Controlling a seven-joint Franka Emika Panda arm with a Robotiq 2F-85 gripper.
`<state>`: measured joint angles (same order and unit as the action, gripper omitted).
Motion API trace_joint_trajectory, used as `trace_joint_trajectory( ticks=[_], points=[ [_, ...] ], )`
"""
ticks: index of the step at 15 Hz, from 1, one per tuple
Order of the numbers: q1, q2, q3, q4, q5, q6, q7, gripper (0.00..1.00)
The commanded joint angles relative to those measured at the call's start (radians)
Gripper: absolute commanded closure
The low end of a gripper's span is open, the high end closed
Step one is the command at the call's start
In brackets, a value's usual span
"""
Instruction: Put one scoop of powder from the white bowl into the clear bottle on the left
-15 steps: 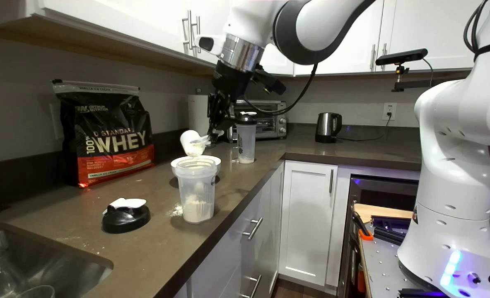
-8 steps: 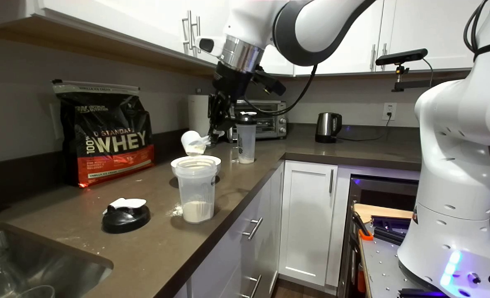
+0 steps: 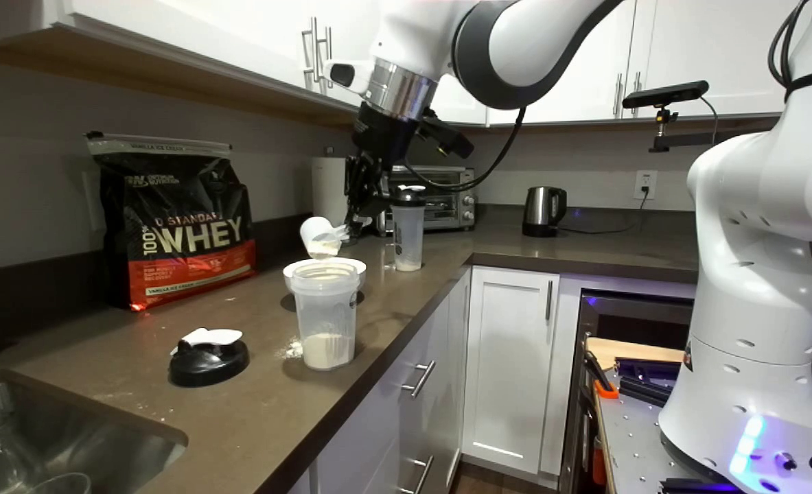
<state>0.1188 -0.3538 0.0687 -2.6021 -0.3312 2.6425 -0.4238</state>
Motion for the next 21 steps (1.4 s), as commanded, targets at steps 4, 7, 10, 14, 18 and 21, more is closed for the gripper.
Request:
trace_joint_trajectory(
  ticks=[4, 7, 10, 14, 18, 21],
  points=[
    [-0.014, 0.001, 0.013, -0.014, -0.035, 0.035, 0.035, 0.99],
    [-0.018, -0.001, 0.018, -0.020, -0.044, 0.047, 0.042, 0.99],
    [-0.025, -0.002, 0.023, -0.022, -0.058, 0.062, 0.049, 0.99],
    [-0.034, -0.002, 0.031, -0.024, -0.103, 0.081, 0.083, 0.99],
    [-0.035, -0.003, 0.036, -0.028, -0.116, 0.073, 0.095, 0.99],
    [-0.028, -0.004, 0.035, -0.036, -0.105, 0.067, 0.088, 0.99]
  ],
)
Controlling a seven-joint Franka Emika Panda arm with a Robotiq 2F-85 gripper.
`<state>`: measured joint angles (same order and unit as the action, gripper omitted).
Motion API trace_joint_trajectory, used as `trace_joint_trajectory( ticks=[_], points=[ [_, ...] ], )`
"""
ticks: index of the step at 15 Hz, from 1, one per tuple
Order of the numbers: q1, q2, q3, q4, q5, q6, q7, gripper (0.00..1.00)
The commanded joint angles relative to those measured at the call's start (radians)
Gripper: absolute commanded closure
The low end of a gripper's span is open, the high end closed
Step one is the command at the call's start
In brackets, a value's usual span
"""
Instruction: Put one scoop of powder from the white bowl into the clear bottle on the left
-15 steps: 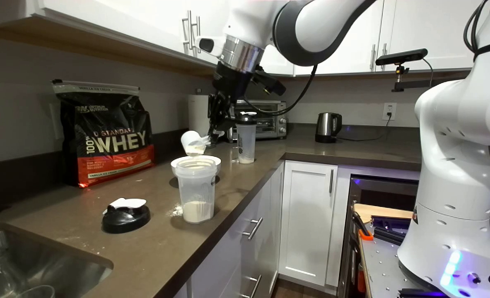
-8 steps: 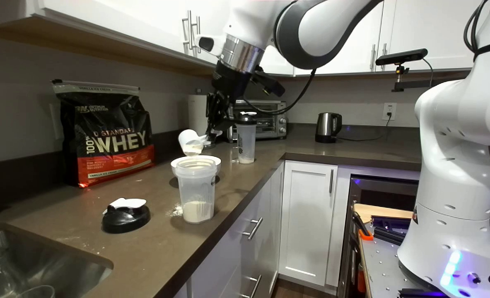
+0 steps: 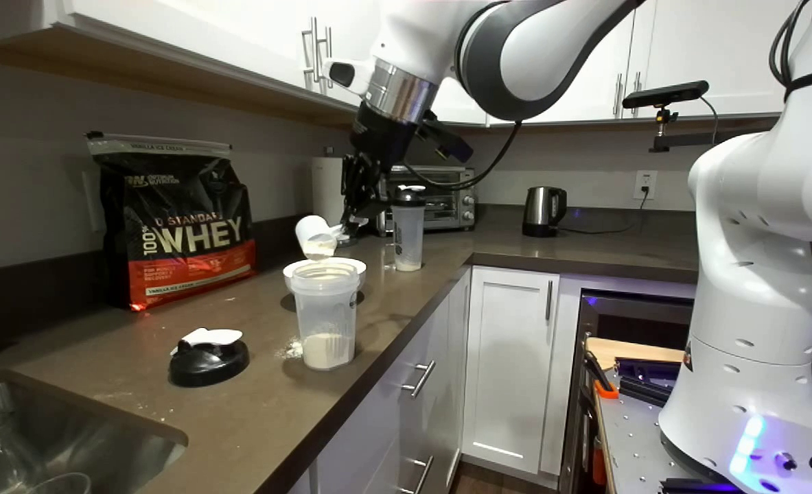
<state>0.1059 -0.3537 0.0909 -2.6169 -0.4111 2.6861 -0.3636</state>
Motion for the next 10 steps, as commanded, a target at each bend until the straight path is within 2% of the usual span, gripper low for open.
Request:
trace_joint_trajectory(
  ticks=[1, 10],
  points=[
    [-0.015, -0.005, 0.014, -0.025, -0.025, 0.025, 0.029, 0.99],
    [-0.020, -0.019, 0.014, -0.025, -0.029, 0.031, 0.032, 0.99]
  ],
)
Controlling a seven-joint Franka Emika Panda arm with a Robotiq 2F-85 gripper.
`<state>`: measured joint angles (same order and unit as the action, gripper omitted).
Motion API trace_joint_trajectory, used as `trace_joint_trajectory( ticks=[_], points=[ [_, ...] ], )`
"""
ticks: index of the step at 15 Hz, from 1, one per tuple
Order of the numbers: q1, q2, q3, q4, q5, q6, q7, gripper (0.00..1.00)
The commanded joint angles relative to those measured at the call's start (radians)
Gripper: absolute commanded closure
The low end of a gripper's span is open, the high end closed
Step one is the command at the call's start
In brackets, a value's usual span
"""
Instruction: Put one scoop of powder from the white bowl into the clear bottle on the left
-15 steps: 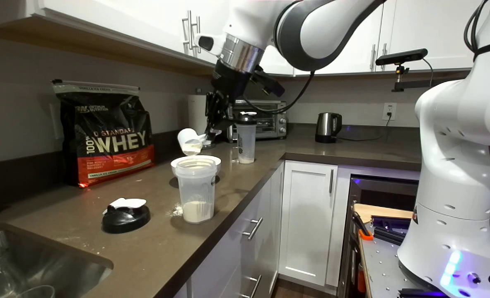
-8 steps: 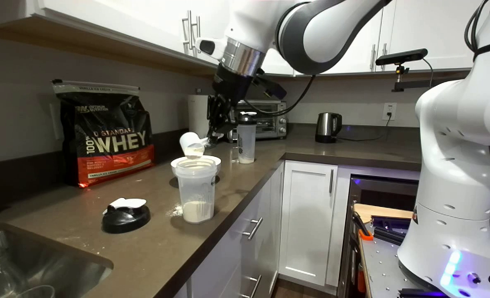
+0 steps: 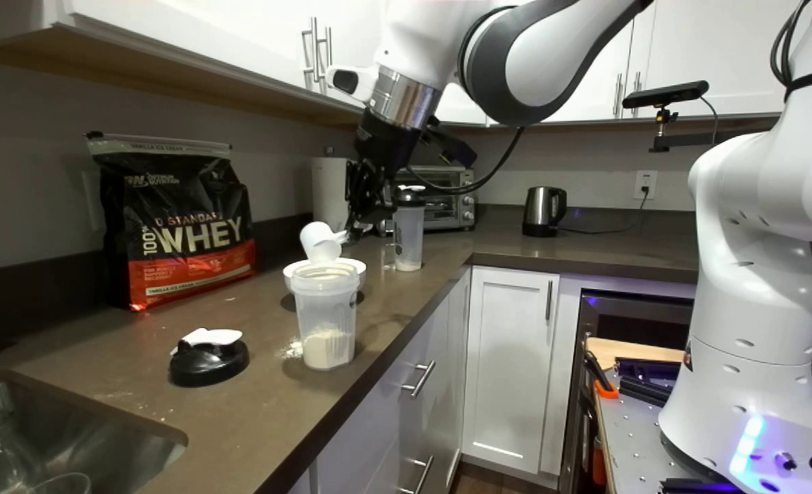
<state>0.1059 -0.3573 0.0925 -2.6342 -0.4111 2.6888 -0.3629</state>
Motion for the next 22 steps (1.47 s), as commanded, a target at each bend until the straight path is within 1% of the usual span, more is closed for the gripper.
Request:
trace_joint_trajectory(
  ticks=[1, 3, 7, 11, 15, 19, 22],
  points=[
    [-0.019, -0.017, 0.011, -0.008, -0.027, 0.029, 0.030, 0.99],
    [-0.019, -0.019, 0.011, -0.008, -0.026, 0.029, 0.030, 0.99],
    [0.003, -0.010, -0.016, 0.016, 0.024, 0.002, -0.006, 0.99],
    [-0.008, 0.012, -0.042, 0.063, 0.037, -0.008, -0.007, 0.99],
    [-0.060, 0.067, -0.050, 0.129, -0.006, -0.007, 0.034, 0.99],
    [-0.126, 0.169, -0.046, 0.205, -0.051, -0.033, 0.083, 0.99],
    [-0.137, 0.260, -0.066, 0.278, -0.032, -0.082, 0.079, 0.99]
  ],
)
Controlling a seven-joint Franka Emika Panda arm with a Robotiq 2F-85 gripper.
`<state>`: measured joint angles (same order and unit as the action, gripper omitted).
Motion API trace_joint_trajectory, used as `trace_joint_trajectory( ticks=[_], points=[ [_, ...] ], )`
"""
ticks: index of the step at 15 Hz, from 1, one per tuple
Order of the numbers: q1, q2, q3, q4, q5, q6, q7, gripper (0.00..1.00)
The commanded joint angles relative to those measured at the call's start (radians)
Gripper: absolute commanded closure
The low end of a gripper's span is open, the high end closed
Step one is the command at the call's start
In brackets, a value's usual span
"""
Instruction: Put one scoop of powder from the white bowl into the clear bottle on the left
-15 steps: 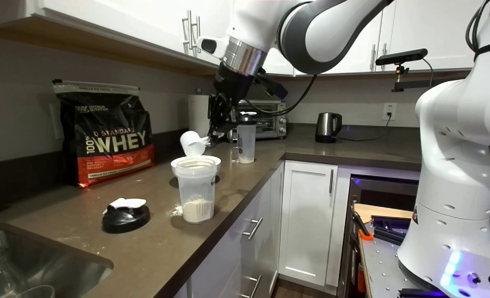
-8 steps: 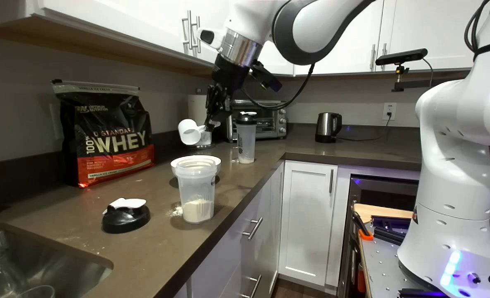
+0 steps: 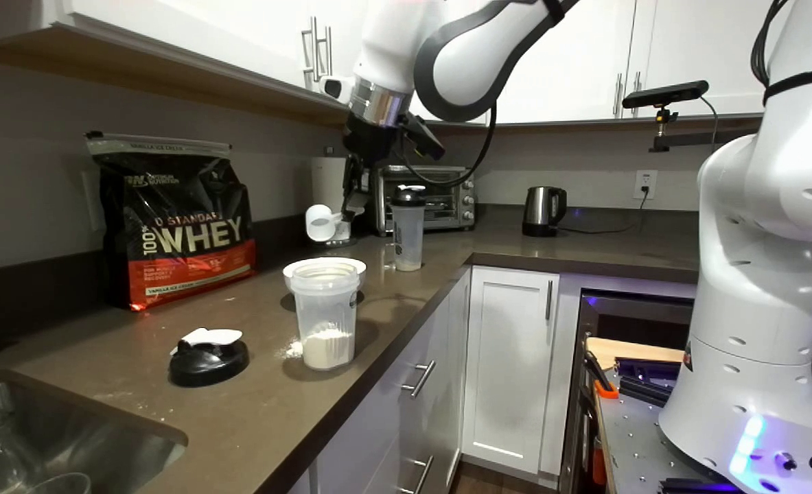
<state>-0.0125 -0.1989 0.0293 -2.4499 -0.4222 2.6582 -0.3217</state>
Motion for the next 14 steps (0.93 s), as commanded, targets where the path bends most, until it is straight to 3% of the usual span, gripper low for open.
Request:
trace_joint_trajectory(
  ticks=[1, 8, 14],
  points=[
    [-0.019, 0.130, -0.010, 0.118, -0.019, -0.066, 0.040, 0.99],
    [-0.016, 0.293, -0.059, 0.277, -0.037, -0.159, 0.095, 0.99],
    [-0.012, 0.352, -0.081, 0.346, -0.012, -0.261, 0.104, 0.99]
  ],
)
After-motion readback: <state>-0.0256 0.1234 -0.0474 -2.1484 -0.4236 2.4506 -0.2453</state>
